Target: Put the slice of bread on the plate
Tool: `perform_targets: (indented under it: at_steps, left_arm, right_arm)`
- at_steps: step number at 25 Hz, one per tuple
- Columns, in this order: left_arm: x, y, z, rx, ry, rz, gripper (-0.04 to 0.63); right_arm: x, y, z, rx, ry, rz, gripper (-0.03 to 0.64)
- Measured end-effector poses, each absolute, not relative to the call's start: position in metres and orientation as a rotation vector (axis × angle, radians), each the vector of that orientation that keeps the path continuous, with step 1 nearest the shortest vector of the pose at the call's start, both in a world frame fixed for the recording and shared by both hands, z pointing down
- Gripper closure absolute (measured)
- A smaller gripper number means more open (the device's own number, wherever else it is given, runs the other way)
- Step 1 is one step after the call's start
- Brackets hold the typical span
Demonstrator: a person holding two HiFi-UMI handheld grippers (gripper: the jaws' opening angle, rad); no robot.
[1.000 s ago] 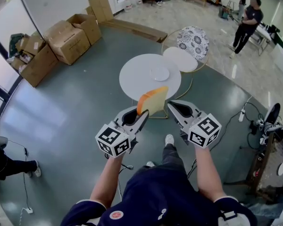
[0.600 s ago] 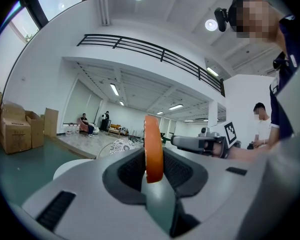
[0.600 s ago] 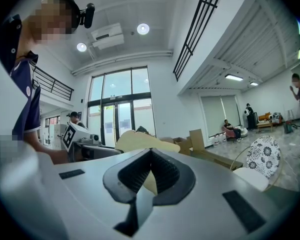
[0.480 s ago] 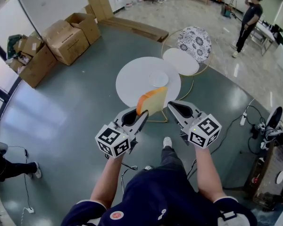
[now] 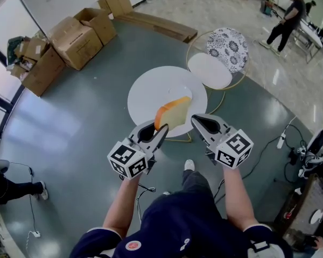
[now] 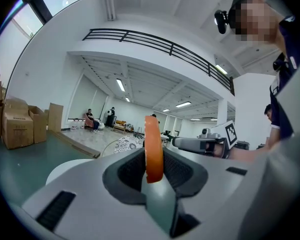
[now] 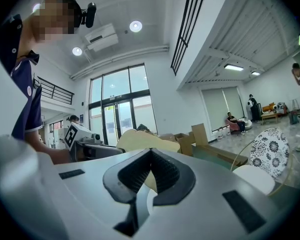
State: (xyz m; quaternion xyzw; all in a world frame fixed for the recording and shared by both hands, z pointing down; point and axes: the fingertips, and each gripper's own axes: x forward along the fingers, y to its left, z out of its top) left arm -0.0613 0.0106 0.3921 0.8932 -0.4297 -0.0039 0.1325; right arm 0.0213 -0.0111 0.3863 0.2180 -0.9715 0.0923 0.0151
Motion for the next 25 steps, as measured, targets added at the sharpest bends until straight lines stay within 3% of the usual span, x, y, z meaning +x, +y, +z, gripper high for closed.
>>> perform_targets:
  at_steps: [25]
  left_arm:
    - [-0.032, -0.101, 0.401, 2.448, -1.393, 0.035, 0.497]
  right_arm:
    - [0.048, -0.138, 0.399, 0.47, -3.043, 0.369, 0.609]
